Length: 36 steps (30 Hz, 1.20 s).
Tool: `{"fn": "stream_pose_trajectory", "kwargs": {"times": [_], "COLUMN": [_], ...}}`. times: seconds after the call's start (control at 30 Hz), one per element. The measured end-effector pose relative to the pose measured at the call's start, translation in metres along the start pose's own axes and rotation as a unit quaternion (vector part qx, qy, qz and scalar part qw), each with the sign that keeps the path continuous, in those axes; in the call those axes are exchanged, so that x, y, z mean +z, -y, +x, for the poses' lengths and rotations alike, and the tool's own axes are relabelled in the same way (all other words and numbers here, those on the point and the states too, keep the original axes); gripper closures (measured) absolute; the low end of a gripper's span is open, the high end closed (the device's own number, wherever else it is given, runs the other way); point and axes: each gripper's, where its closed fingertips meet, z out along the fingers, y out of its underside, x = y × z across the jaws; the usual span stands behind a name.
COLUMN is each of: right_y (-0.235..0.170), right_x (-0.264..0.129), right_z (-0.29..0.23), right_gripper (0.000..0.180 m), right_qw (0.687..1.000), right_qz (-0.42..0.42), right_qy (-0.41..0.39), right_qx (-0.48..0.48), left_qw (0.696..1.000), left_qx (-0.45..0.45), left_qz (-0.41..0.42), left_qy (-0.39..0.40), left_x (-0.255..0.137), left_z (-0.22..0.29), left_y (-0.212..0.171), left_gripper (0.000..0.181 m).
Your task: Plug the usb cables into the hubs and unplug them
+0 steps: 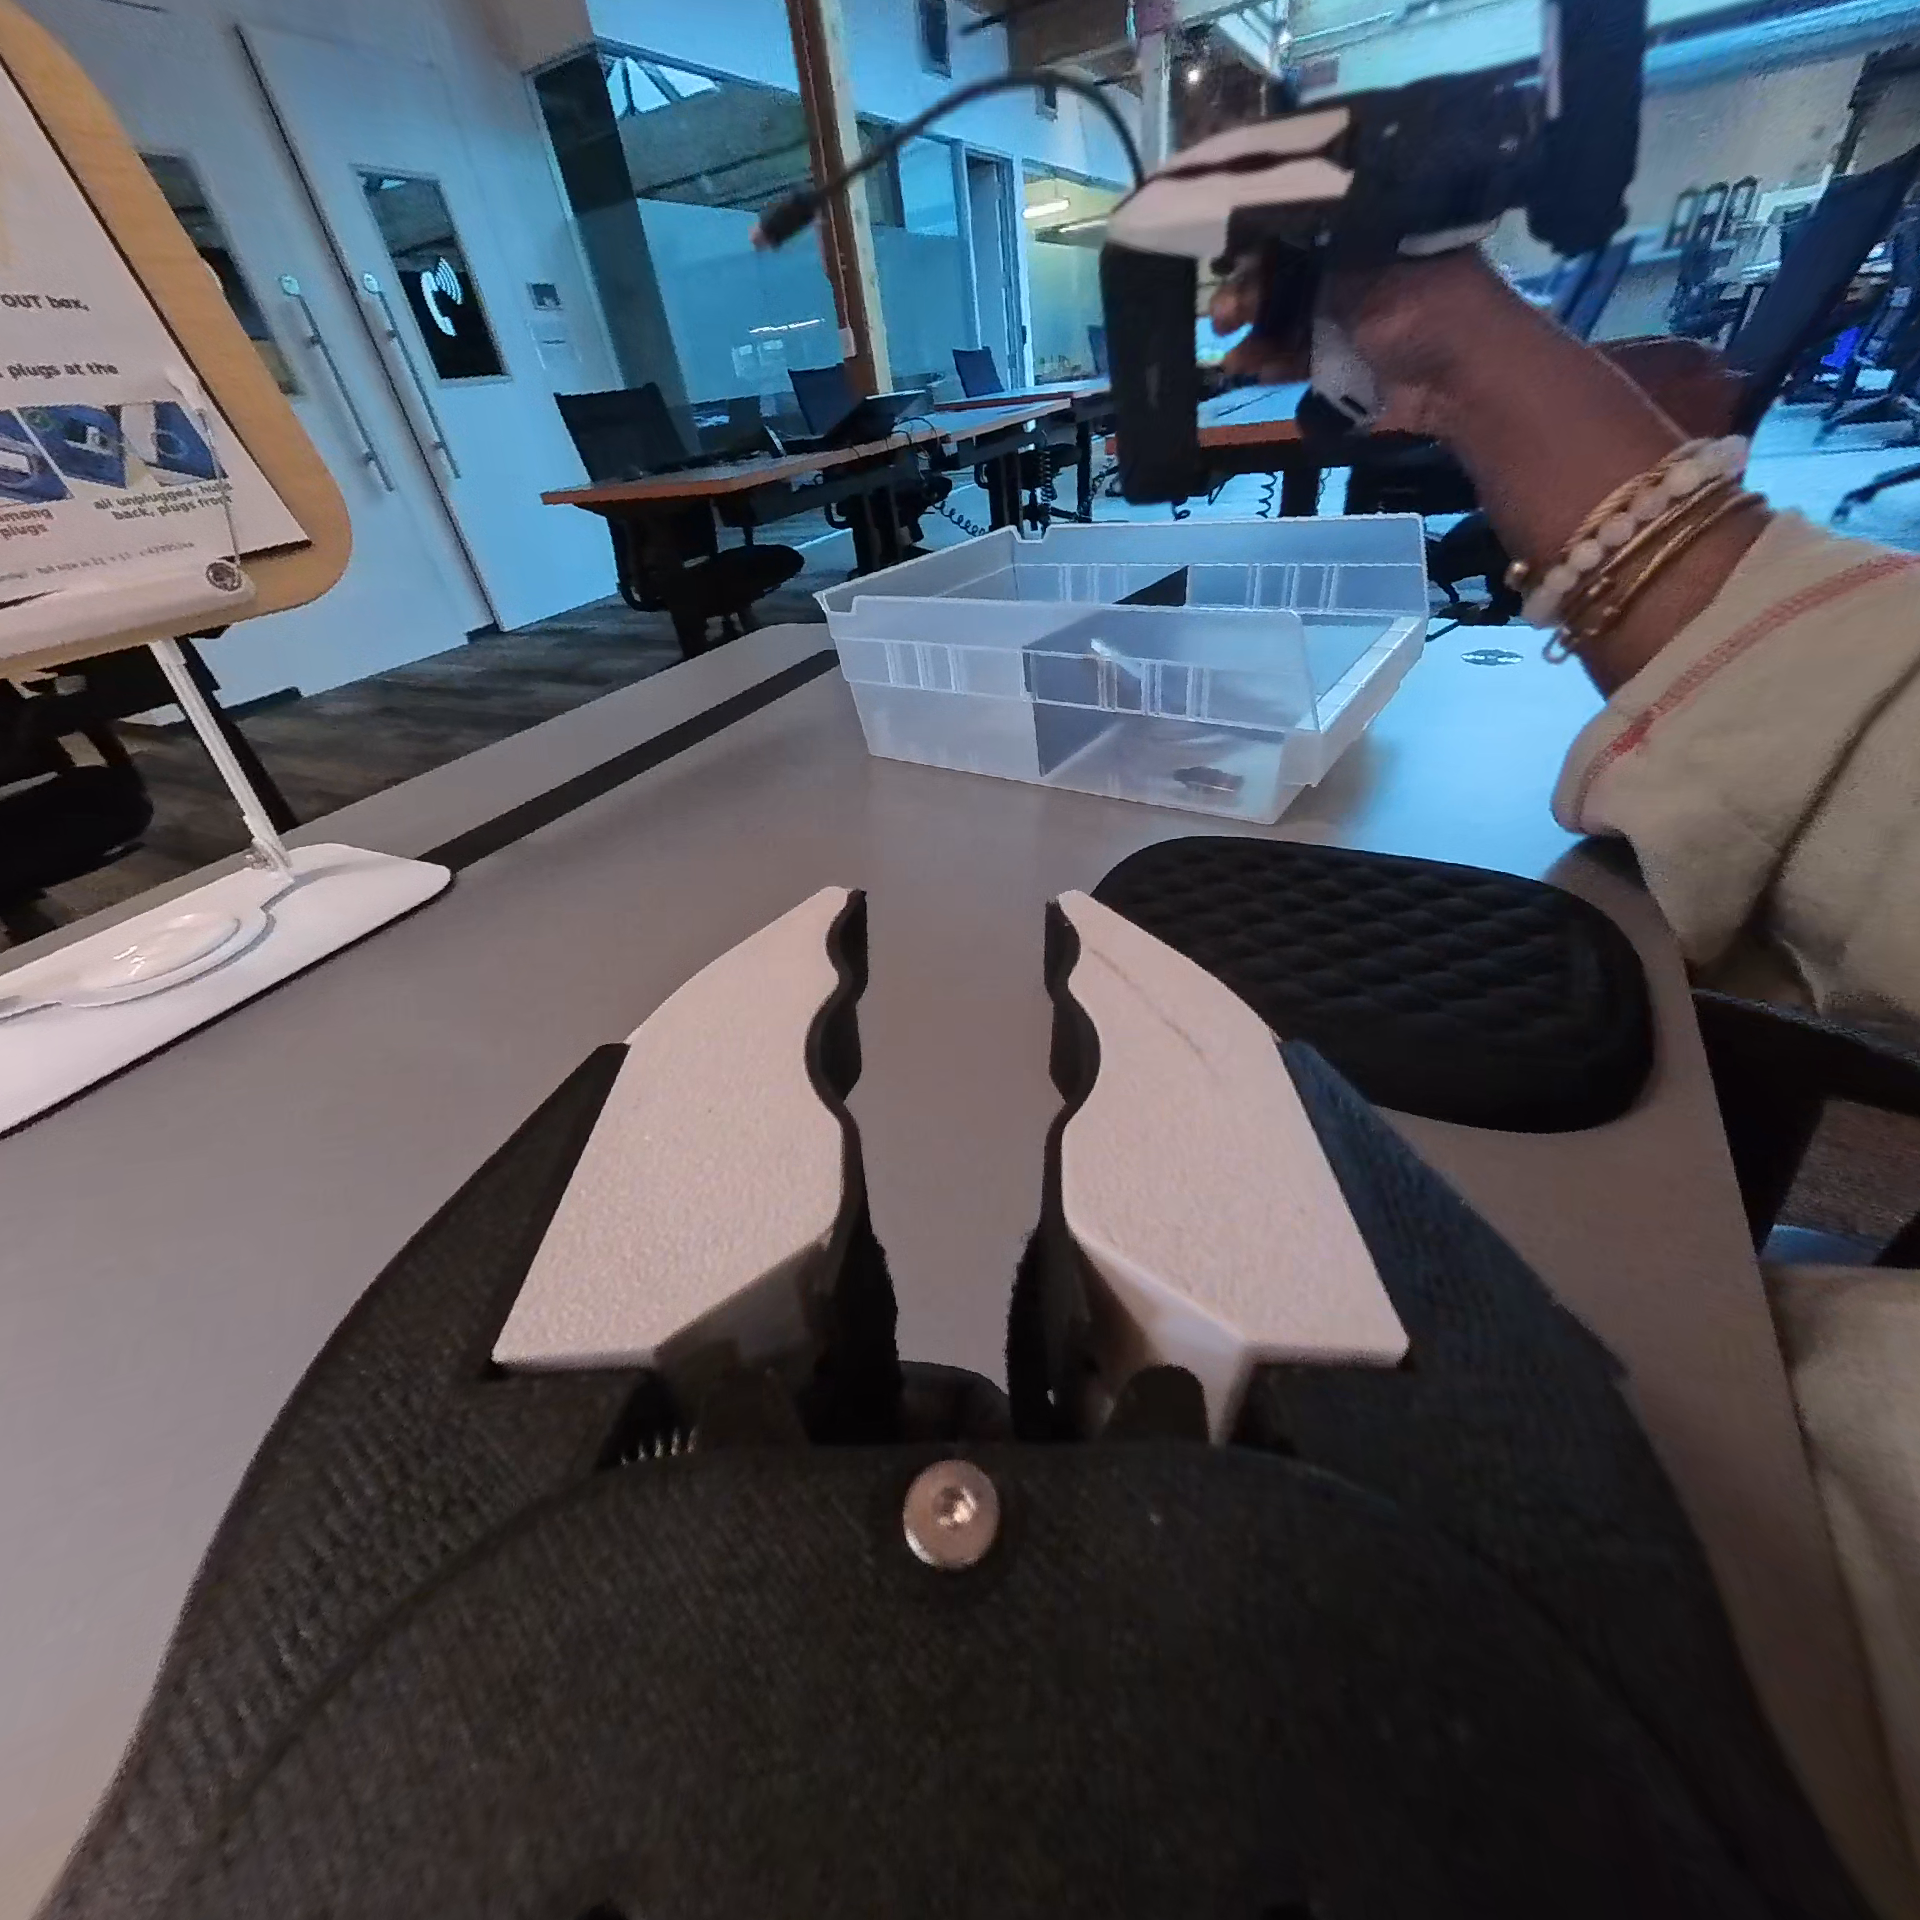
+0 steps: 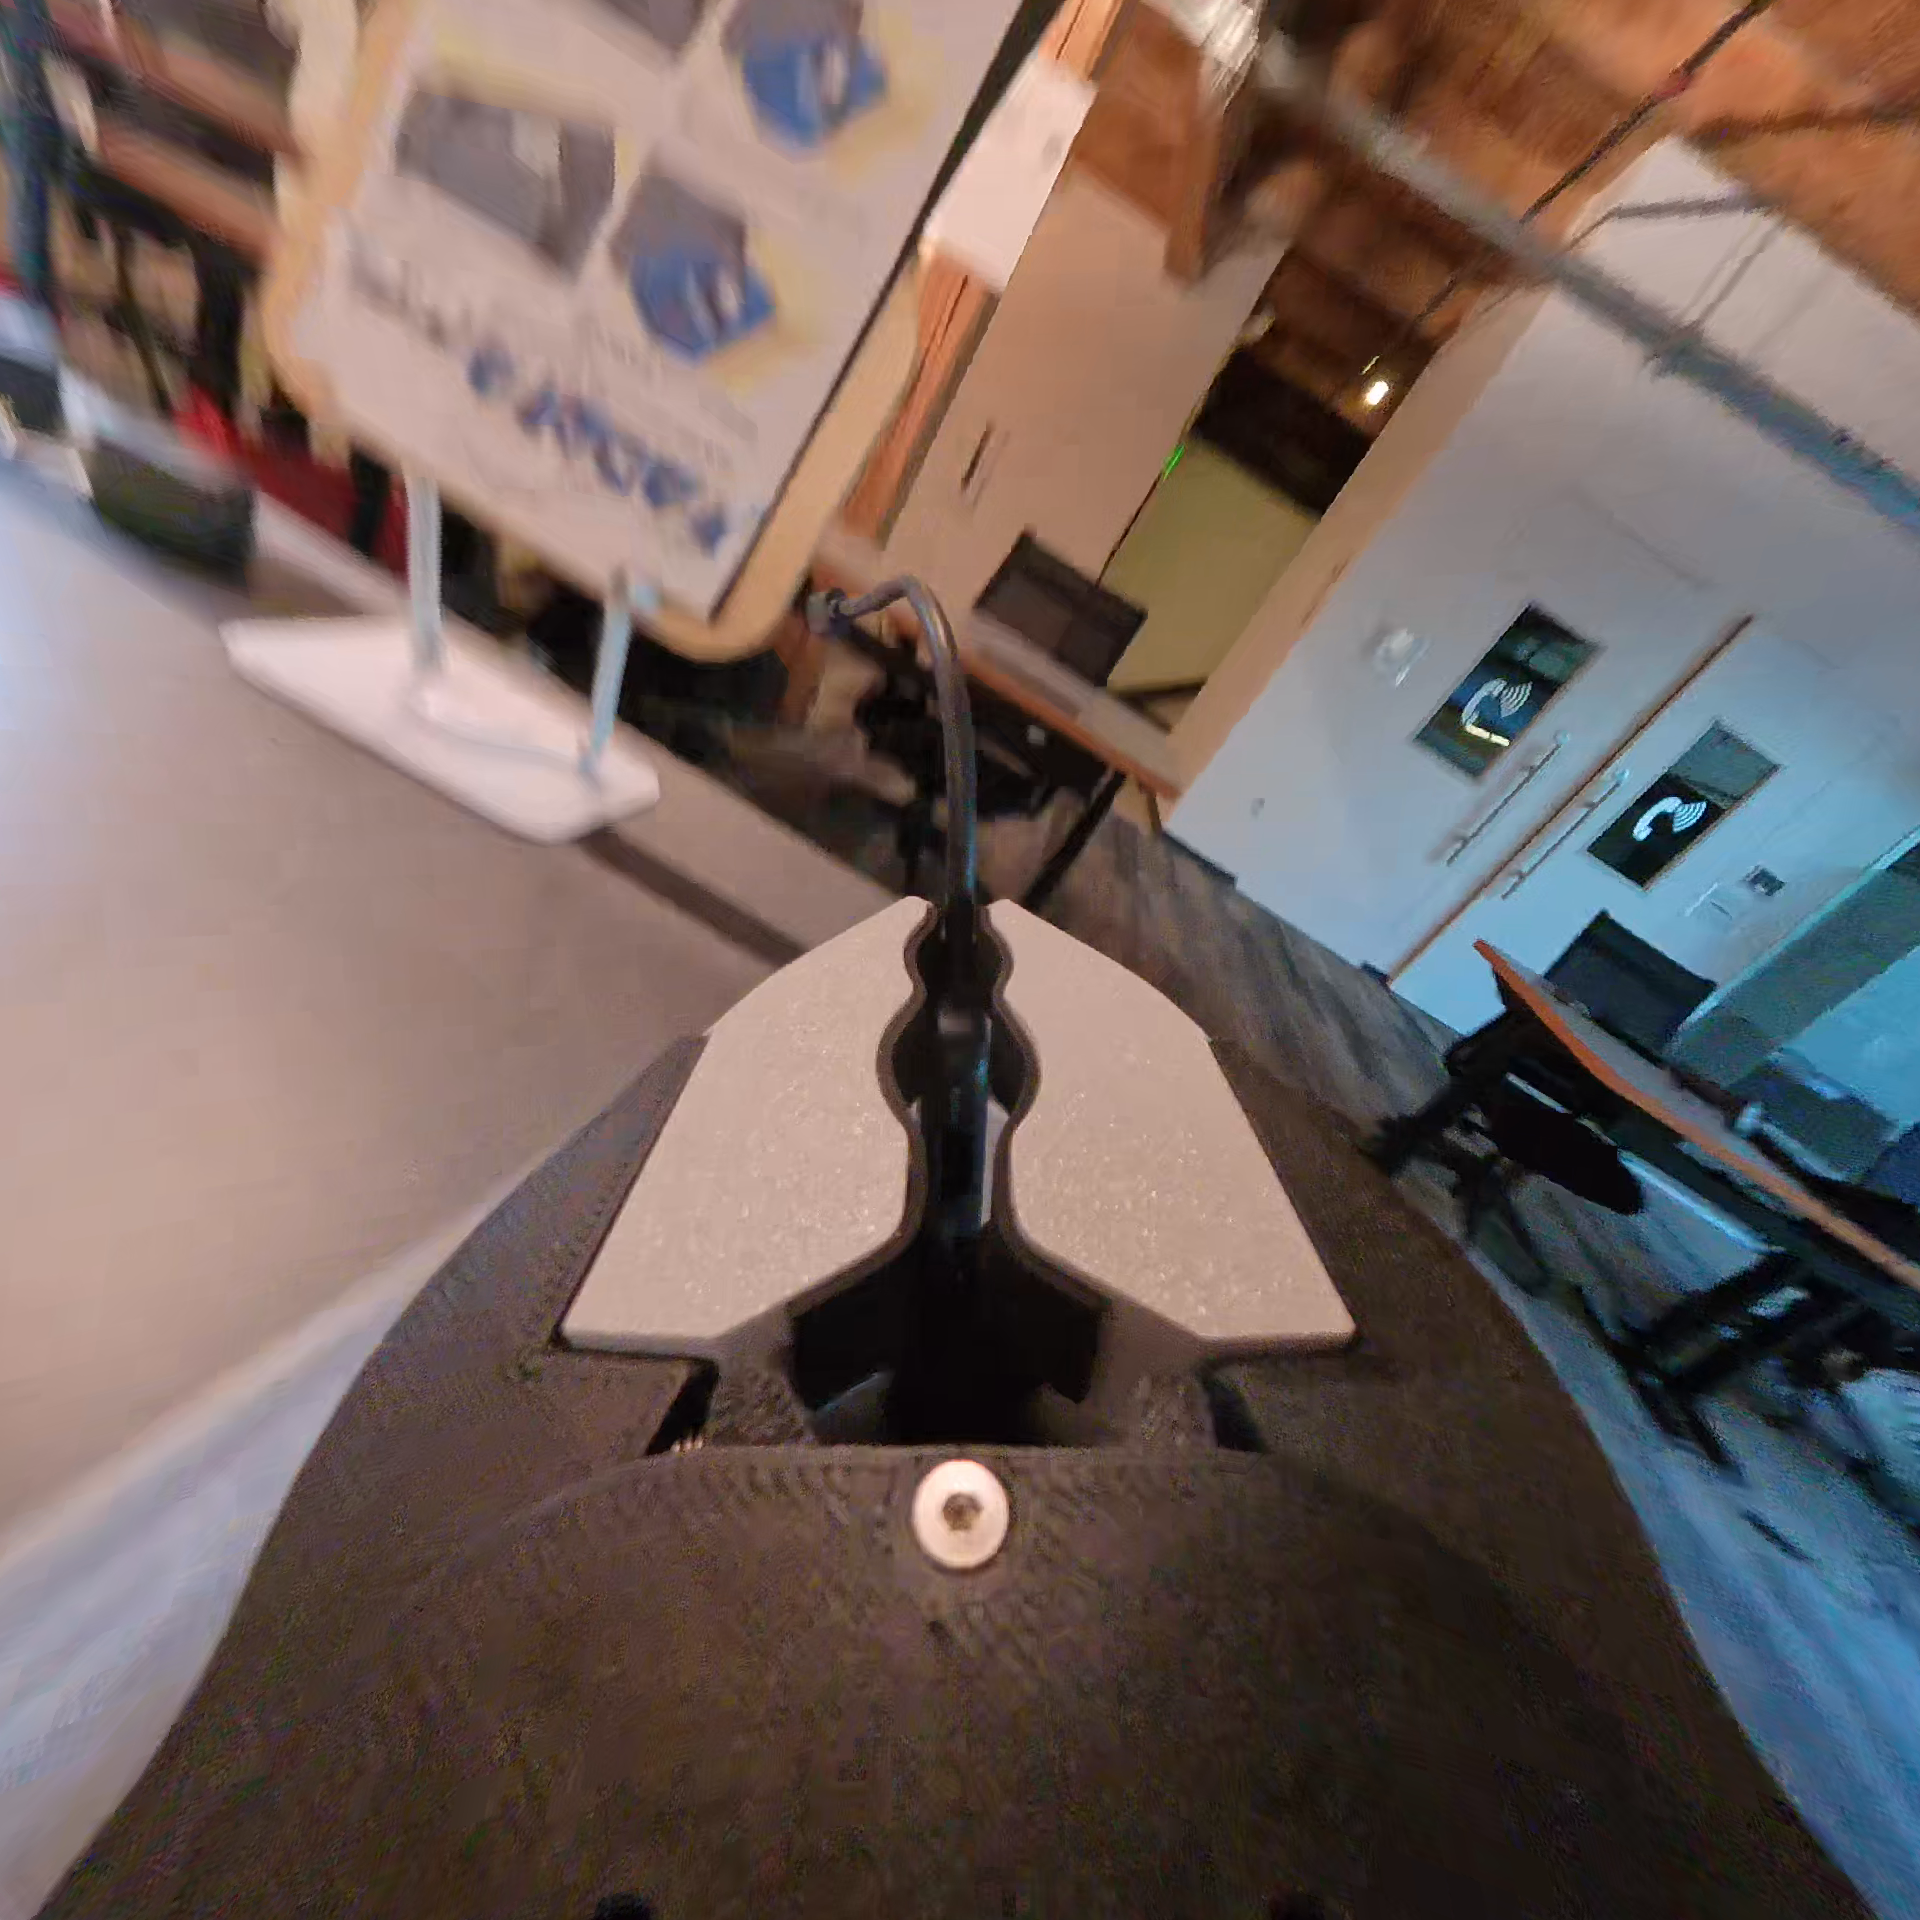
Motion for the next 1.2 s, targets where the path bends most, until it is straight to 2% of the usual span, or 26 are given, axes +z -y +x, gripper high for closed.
{"fn": "stream_pose_trajectory", "kwargs": {"times": [0.13,0.27,0.43,0.5,0.57,0.67,0.73,0.83,0.97,1.13,1.2], "right_y": [-0.047,-0.073,-0.109,-0.112,-0.125,-0.145,-0.143,-0.121,-0.094,-0.108,-0.113], "right_x": [0.013,0.023,0.033,0.036,0.038,0.035,0.033,0.040,0.067,0.094,0.104], "right_z": [0.009,0.007,0.003,-0.001,-0.002,-0.004,-0.008,-0.016,-0.041,-0.069,-0.063], "right_gripper": [0.173,0.173,0.173,0.172,0.169,0.152,0.141,0.134,0.140,0.147,0.151], "right_qw": [0.988,0.984,0.966,0.968,0.966,0.956,0.950,0.949,0.947,0.930,0.928], "right_qz": [-0.099,-0.089,-0.153,-0.150,-0.182,-0.252,-0.274,-0.266,-0.245,-0.313,-0.328], "right_qy": [-0.008,0.016,0.032,0.040,0.050,0.063,0.066,0.063,0.107,0.192,0.171], "right_qx": [-0.122,-0.155,-0.205,-0.196,-0.176,-0.137,-0.135,-0.161,-0.176,-0.016,0.048], "left_qw": [1.000,1.000,1.000,1.000,1.000,1.000,1.000,1.000,1.000,1.000,1.000], "left_qx": [0.002,0.004,0.005,0.006,0.007,0.006,0.006,0.009,0.010,0.009,0.010], "left_qz": [0.000,-0.001,-0.003,-0.003,-0.004,-0.003,-0.003,-0.004,-0.004,0.000,0.001], "left_qy": [0.002,0.001,0.003,0.003,0.003,0.004,0.004,0.004,0.004,0.005,0.005], "left_x": [0.000,0.000,0.000,0.001,0.001,0.001,0.001,0.001,0.001,0.000,0.000], "left_z": [-0.001,0.000,-0.001,-0.001,-0.001,-0.001,-0.001,-0.001,0.000,-0.001,-0.001], "left_y": [0.000,0.000,-0.001,-0.001,-0.002,-0.001,-0.001,-0.002,-0.001,0.000,0.001], "left_gripper": [0.148,0.148,0.148,0.148,0.148,0.148,0.148,0.148,0.148,0.148,0.148]}}
